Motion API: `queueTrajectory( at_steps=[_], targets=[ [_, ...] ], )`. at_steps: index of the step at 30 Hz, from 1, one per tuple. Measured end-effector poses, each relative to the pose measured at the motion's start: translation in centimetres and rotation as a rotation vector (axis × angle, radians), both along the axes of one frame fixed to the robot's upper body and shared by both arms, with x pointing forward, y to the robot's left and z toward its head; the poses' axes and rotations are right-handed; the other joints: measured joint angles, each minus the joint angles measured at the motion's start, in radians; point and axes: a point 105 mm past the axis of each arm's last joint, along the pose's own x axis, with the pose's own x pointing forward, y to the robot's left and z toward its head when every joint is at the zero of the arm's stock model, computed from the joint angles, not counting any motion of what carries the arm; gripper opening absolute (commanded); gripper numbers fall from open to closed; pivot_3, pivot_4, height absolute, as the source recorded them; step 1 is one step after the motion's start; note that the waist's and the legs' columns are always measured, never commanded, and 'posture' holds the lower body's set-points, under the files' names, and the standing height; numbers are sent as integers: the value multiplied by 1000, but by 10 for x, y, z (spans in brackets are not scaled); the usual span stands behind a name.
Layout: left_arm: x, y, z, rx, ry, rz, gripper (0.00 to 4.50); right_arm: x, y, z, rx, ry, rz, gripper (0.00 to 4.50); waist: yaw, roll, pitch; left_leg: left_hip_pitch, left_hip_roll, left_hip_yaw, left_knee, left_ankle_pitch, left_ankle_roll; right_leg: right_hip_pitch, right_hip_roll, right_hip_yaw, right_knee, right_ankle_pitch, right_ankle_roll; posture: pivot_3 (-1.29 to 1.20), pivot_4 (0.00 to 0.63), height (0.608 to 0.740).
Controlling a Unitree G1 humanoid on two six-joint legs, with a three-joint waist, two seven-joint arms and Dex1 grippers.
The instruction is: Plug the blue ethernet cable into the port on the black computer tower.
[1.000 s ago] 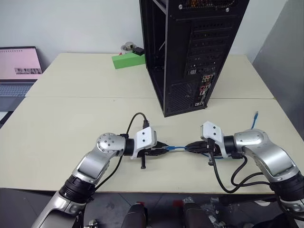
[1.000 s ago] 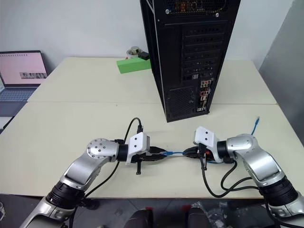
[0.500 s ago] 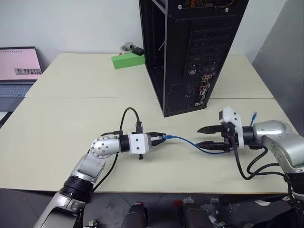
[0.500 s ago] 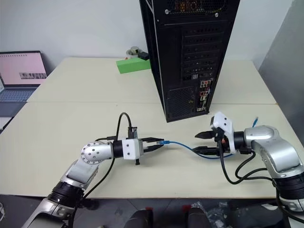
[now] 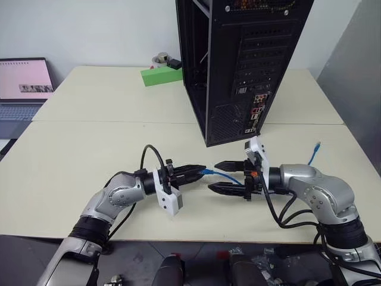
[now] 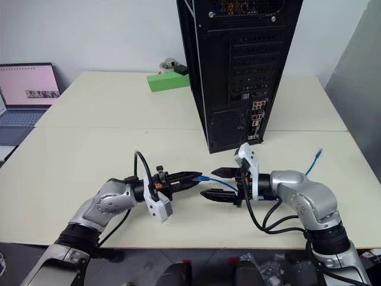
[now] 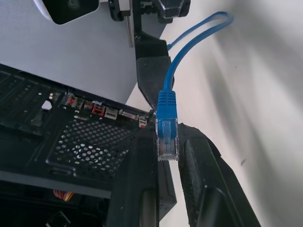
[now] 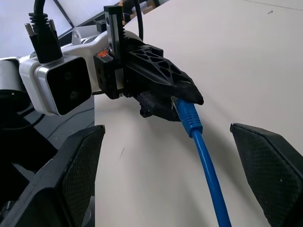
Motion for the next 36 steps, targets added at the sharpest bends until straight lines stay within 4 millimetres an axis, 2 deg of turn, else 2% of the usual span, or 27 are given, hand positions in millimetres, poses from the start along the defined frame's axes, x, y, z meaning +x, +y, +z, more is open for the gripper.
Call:
queueTrajectory(
  at_steps=[3, 4, 5, 22, 26, 28, 29, 31, 36],
  targets=[
    [0, 0, 0, -4, -13, 5, 296, 0, 4, -1, 9, 6, 5, 4500, 0, 0, 0, 0, 0, 0, 0, 0, 0, 0, 0, 0, 0, 0, 0, 0, 150, 740],
    [1, 0, 0, -2, -16, 7, 296, 0, 5, -1, 13, 8, 4, 4135, 0, 0, 0, 0, 0, 0, 0, 0, 0, 0, 0, 0, 0, 0, 0, 0, 150, 740],
    [1, 0, 0, -3, -19, 8, 296, 1, 6, -1, 18, 9, 1, 4034, 0, 0, 0, 0, 0, 0, 0, 0, 0, 0, 0, 0, 0, 0, 0, 0, 150, 740],
    [-4, -3, 6, -36, -60, -5, 296, 11, 11, 0, 24, 5, -20, 100, 0, 0, 0, 0, 0, 0, 0, 0, 0, 0, 0, 0, 0, 0, 0, 0, 150, 740],
    [-7, -2, 3, -37, -52, -3, 296, 10, 12, -2, 20, 19, -2, 20, 0, 0, 0, 0, 0, 0, 0, 0, 0, 0, 0, 0, 0, 0, 0, 0, 150, 740],
    [-7, -2, 3, -39, -51, -3, 996, 10, 11, -2, 20, 24, 4, 20, 0, 0, 0, 0, 0, 0, 0, 0, 0, 0, 0, 0, 0, 0, 0, 0, 150, 740],
    [-8, -2, 2, -37, -47, -7, 1027, 10, 11, -2, 17, 24, 7, 20, 0, 0, 0, 0, 0, 0, 0, 0, 0, 0, 0, 0, 0, 0, 0, 0, 150, 740],
    [-9, -4, 1, -38, -31, -14, 1496, 12, 9, -1, 5, 21, 5, 20, 0, 0, 0, 0, 0, 0, 0, 0, 0, 0, 0, 0, 0, 0, 0, 0, 150, 740],
    [-5, -2, -1, -38, 22, 15, 2326, 14, 1, 2, -23, 12, 4, 20, 0, 0, 0, 0, 0, 0, 0, 0, 0, 0, 0, 0, 0, 0, 0, 0, 150, 740]
  ],
)
